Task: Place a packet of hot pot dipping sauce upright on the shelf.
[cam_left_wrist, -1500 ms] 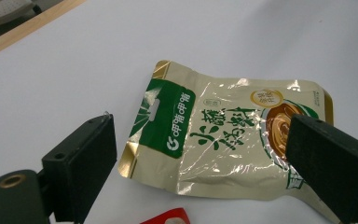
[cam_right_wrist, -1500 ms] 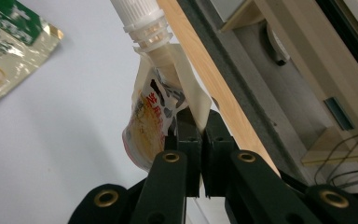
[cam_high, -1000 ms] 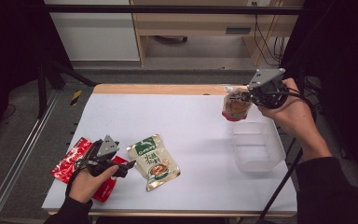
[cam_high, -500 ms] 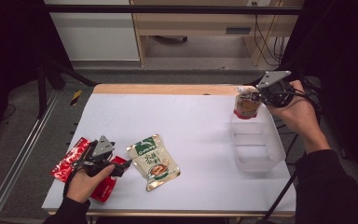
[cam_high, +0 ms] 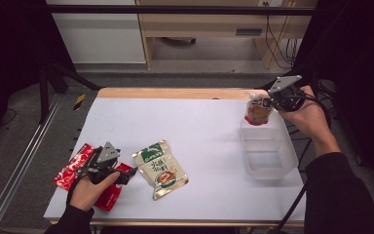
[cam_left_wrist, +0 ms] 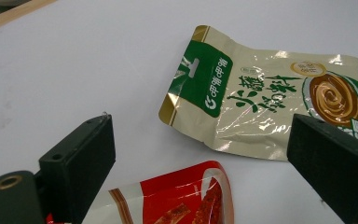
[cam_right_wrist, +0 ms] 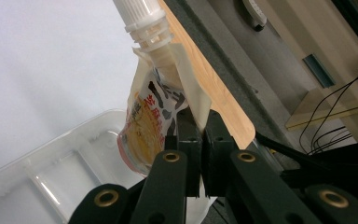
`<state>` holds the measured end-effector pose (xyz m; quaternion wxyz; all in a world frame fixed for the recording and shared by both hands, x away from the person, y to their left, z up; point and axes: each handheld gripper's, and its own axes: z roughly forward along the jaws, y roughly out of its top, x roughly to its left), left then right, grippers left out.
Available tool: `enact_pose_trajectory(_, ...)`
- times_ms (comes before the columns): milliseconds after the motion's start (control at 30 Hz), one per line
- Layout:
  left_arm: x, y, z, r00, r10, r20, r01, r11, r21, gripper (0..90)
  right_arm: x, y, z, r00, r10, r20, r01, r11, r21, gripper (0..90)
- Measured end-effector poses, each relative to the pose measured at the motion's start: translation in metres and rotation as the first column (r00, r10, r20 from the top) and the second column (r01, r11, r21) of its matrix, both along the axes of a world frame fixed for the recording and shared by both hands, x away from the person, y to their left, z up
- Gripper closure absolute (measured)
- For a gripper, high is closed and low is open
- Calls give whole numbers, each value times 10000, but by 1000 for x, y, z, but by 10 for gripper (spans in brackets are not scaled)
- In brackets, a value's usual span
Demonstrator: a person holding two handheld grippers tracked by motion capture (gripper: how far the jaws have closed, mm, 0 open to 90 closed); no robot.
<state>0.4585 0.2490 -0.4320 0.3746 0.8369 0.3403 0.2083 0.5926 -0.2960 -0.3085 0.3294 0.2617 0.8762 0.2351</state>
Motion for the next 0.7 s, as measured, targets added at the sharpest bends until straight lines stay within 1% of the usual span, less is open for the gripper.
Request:
enact_pose_trajectory(200,0,0,0,10000,41,17,-41,10000,32,78,2,-1,-16,9995,-9,-312,11,10000,56,880)
enact_pose_trajectory(267,0,0,0,10000,32,16,-32,10000,36,78,2,-1,-20,9992,-70,-392,74,9999,94,881)
enact_pose_trajectory(367,0,0,-1,10000,8,-8,-7,10000,53,78,2,0,-26,9986,-10,-535,17,9999,137,880)
enact_pose_trajectory(400,0,-1,-1,10000,2,-3,-2,10000,63,78,2,0,-27,9981,45,-609,-37,9999,139,880)
enact_pose_trajectory(467,0,-2,-1,10000,-36,-36,37,10000,82,78,2,1,-30,9981,-42,-607,51,9999,151,880)
enact_pose_trajectory(500,0,-2,-1,10000,-41,-33,42,10000,72,78,2,0,-31,9978,48,-656,-33,9997,229,880)
enact_pose_trajectory(633,0,-3,-2,10000,-49,-40,49,10000,66,78,3,1,-36,9969,55,-784,-33,9996,279,879)
enact_pose_trajectory(700,0,-3,-2,10000,-58,-46,59,10000,78,78,3,1,-38,9966,-46,-827,64,9997,216,879)
